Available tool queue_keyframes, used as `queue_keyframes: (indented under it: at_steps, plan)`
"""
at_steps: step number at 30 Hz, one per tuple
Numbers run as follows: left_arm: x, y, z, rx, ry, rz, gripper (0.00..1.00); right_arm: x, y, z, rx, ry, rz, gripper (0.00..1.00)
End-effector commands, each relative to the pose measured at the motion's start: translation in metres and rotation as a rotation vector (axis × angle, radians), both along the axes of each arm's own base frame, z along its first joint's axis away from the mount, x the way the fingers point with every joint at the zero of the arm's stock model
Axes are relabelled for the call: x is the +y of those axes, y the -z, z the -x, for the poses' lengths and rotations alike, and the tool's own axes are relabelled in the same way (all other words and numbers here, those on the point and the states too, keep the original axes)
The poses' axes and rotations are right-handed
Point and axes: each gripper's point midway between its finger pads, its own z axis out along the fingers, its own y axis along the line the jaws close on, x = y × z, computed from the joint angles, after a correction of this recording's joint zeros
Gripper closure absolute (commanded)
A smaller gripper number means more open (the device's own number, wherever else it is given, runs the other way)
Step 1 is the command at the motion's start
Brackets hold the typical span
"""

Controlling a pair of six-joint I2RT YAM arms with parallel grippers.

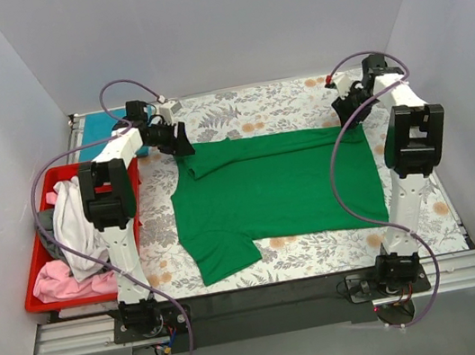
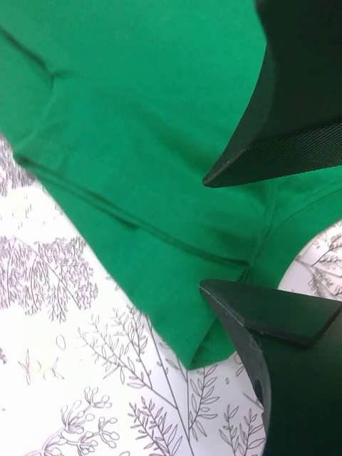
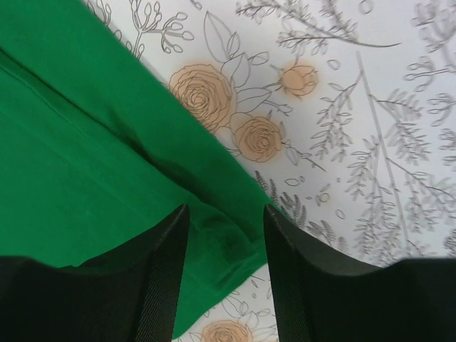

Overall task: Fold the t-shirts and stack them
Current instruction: Fold the tshirt

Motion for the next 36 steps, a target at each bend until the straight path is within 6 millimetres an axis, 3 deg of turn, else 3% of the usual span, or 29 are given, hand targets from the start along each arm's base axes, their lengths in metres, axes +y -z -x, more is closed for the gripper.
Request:
queue_keyframes:
  at_steps: [1,9,16,22,28,29,31,36]
  plan:
    - [0.001,-0.012,-0.010,-0.023,-0.031,-0.040,0.46,-0.003,-0.007,0.004,0.012,0.005,0.019,0.48]
    - [-0.001,0.006,-0.008,0.010,-0.029,-0.076,0.48,-0.009,0.002,0.016,0.036,-0.021,0.068,0.52]
    - [-0.004,-0.003,0.006,0.023,0.017,-0.070,0.59,-0.013,-0.008,0.025,0.026,-0.038,0.093,0.54]
    - [0.002,0.000,0.017,0.047,0.028,-0.105,0.63,-0.015,-0.008,0.031,0.041,-0.046,0.099,0.57]
    - [-0.001,-0.002,0.030,0.072,0.066,-0.094,0.79,-0.016,-0.007,0.041,0.070,-0.066,0.103,0.67]
    - [-0.001,-0.003,0.031,0.072,0.074,-0.093,0.89,-0.017,-0.006,0.043,0.076,-0.066,0.104,0.68]
    - [-0.004,-0.010,0.036,0.067,0.096,-0.075,0.95,-0.018,-0.006,0.046,0.086,-0.067,0.105,0.72]
    - [-0.016,-0.026,0.057,0.036,0.169,-0.046,1.00,-0.016,-0.010,0.053,0.096,-0.075,0.091,0.82]
